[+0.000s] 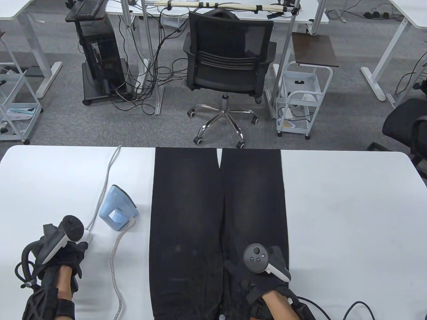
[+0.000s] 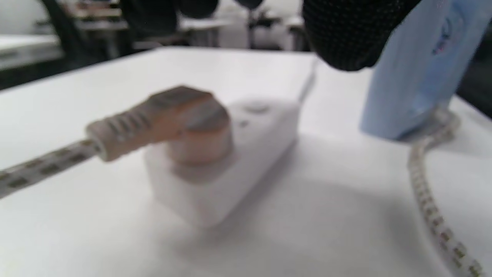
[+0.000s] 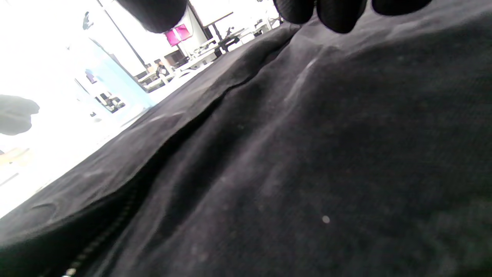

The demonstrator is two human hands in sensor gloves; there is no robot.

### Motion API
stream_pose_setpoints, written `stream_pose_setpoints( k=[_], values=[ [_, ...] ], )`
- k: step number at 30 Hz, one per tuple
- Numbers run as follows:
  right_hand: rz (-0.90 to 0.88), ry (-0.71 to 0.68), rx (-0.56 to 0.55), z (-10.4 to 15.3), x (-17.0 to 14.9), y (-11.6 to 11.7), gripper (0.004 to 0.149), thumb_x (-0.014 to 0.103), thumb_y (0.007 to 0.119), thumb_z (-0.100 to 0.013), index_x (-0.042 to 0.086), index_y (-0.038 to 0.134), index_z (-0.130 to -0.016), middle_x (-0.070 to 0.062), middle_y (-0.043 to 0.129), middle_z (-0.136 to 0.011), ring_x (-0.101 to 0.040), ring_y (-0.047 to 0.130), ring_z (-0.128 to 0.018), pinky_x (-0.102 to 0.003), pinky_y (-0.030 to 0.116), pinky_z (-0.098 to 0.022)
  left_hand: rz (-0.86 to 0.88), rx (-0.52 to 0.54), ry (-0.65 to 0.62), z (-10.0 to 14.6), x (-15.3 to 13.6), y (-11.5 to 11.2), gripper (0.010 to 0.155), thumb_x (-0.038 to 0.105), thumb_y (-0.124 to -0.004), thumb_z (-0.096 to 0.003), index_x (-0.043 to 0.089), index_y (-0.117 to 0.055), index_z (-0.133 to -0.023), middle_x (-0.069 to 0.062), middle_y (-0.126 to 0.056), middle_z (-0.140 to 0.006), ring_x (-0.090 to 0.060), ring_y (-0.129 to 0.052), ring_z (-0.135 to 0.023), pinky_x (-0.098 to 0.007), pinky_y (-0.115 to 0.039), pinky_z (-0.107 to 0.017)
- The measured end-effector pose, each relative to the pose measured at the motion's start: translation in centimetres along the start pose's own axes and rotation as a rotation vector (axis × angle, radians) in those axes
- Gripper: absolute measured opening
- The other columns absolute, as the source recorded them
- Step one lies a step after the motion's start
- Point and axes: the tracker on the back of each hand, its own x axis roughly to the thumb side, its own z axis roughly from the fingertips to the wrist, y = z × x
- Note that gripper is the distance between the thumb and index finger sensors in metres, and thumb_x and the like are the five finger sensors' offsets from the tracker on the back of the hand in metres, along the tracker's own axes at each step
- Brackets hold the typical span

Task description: Iron trousers with electric iron on table

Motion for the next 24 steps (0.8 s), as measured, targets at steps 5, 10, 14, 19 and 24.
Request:
stream_pose_setpoints(
  k=[5, 10, 14, 19, 24],
  values=[
    [0.001, -0.005, 0.007, 0.0, 0.0, 0.1, 0.083, 0.049, 0.061, -0.062, 0.001, 0.016, -0.112, -0.032, 0.039, -0.114, -0.058, 0.052, -0.1, -0.075, 0.051, -0.063, 0.004, -0.073, 0.02, -0.8, 0.3, -1.7, 0.095, 0.052, -0.081, -0.0535, 0.009, -0.029, -0.12, -0.033, -0.025, -0.124, -0.064, -0.041, -0.109, -0.08, -0.038, -0.07],
    [0.004, -0.009, 0.009, 0.1, 0.1, 0.2, 0.083, 0.049, 0.061, -0.062, 0.001, 0.016, -0.112, -0.032, 0.039, -0.114, -0.058, 0.053, -0.1, -0.075, 0.051, -0.063, -0.015, -0.116, 0.029, -1.6, 0.0, -3.2, 0.09, 0.051, -0.082, -0.0533, 0.012, -0.036, -0.121, -0.03, -0.03, -0.125, -0.062, -0.044, -0.11, -0.081, -0.039, -0.069],
    [0.013, -0.013, 0.014, 0.1, 0.2, 0.3, 0.083, 0.049, 0.061, -0.062, 0.001, 0.016, -0.112, -0.032, 0.039, -0.114, -0.058, 0.052, -0.1, -0.075, 0.051, -0.063, 0.009, -0.119, 0.03, -2.3, -0.1, -3.9, 0.084, 0.048, -0.083, -0.0538, 0.014, -0.043, -0.119, -0.025, -0.035, -0.126, -0.059, -0.048, -0.111, -0.081, -0.041, -0.069],
    [0.019, -0.018, 0.009, 0.1, 0.4, 0.2, 0.083, 0.049, 0.061, -0.062, 0.001, 0.015, -0.112, -0.032, 0.038, -0.114, -0.058, 0.052, -0.1, -0.075, 0.051, -0.063, 0.068, -0.103, 0.058, -3.0, -0.4, -3.4, 0.073, 0.042, -0.086, -0.054, 0.015, -0.055, -0.114, -0.022, -0.046, -0.125, -0.056, -0.05, -0.112, -0.081, -0.042, -0.069],
    [0.026, -0.024, 0.027, 0.0, 0.7, 0.5, 0.083, 0.049, 0.061, -0.062, 0.001, 0.015, -0.112, -0.032, 0.038, -0.114, -0.058, 0.052, -0.1, -0.075, 0.051, -0.063, 0.06, -0.15, 0.083, -3.8, 0.1, -2.7, 0.068, 0.038, -0.088, -0.0548, 0.014, -0.059, -0.111, -0.02, -0.048, -0.125, -0.054, -0.048, -0.113, -0.081, -0.041, -0.069]
  ],
)
